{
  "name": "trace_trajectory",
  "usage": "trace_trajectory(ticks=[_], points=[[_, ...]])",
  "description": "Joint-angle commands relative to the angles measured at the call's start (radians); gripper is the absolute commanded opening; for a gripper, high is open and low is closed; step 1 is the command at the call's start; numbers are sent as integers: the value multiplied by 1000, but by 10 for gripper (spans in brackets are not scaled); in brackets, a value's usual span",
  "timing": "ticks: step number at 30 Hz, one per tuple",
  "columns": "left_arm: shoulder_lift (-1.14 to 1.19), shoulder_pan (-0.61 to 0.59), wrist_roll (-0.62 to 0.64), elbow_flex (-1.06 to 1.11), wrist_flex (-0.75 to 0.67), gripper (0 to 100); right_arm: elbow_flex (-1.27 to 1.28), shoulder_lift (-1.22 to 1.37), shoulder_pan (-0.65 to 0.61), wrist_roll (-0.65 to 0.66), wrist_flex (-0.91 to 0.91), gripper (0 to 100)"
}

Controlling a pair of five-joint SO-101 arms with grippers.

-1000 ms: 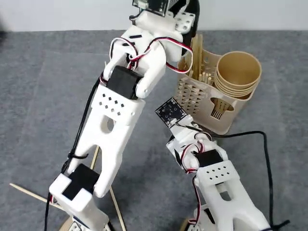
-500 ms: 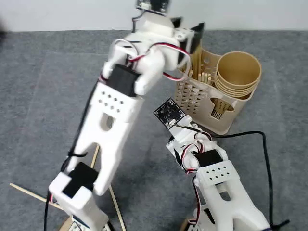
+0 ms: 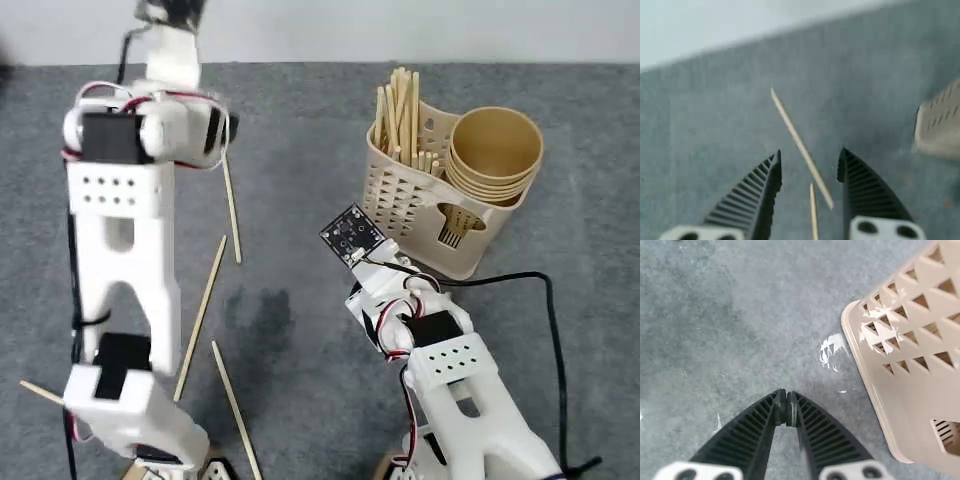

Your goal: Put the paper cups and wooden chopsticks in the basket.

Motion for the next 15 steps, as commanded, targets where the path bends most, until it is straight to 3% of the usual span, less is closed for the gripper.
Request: trace_trajectory(ticks=[1, 7, 15], points=[[74, -51, -97, -39, 112, 184, -3, -30, -4, 9, -18, 15], [288, -144, -187, 31, 110, 184, -3, -27, -4, 9, -18, 15], [519, -153, -238, 45, 110, 184, -3, -25, -4, 11, -19, 15]])
